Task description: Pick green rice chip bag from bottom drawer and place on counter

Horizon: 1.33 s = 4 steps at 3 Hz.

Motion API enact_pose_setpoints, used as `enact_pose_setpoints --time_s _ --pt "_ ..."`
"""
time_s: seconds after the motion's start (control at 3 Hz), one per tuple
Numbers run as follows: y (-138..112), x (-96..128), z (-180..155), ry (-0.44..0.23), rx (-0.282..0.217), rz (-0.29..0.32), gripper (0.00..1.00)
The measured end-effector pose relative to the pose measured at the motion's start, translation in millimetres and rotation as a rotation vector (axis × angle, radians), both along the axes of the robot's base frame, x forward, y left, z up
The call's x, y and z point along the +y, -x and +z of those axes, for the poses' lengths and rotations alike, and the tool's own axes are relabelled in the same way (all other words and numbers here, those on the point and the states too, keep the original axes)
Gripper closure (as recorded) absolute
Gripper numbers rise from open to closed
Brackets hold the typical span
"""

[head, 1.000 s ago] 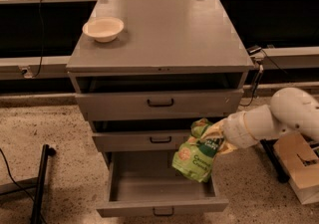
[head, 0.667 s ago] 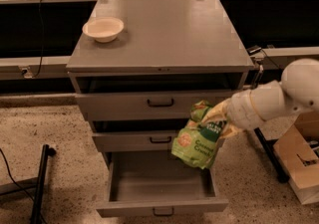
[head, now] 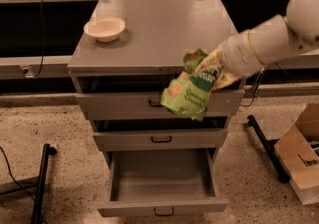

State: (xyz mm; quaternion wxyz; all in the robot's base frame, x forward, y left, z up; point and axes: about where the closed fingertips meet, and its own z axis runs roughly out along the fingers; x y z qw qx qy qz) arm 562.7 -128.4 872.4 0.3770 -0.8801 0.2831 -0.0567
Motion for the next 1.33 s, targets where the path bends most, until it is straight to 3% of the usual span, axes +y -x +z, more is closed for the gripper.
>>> enact_pose_setpoints --time_s 0.67,1.0,1.33 --pt "-95.0 19.8 105.9 -0.153 -0.009 -0.202 1.0" --pt "-136.9 8.4 121.8 -0.27 0.016 -0.343 1.0" --pt "-178.3 -1.4 108.4 -0.361 0.072 -0.454 1.0"
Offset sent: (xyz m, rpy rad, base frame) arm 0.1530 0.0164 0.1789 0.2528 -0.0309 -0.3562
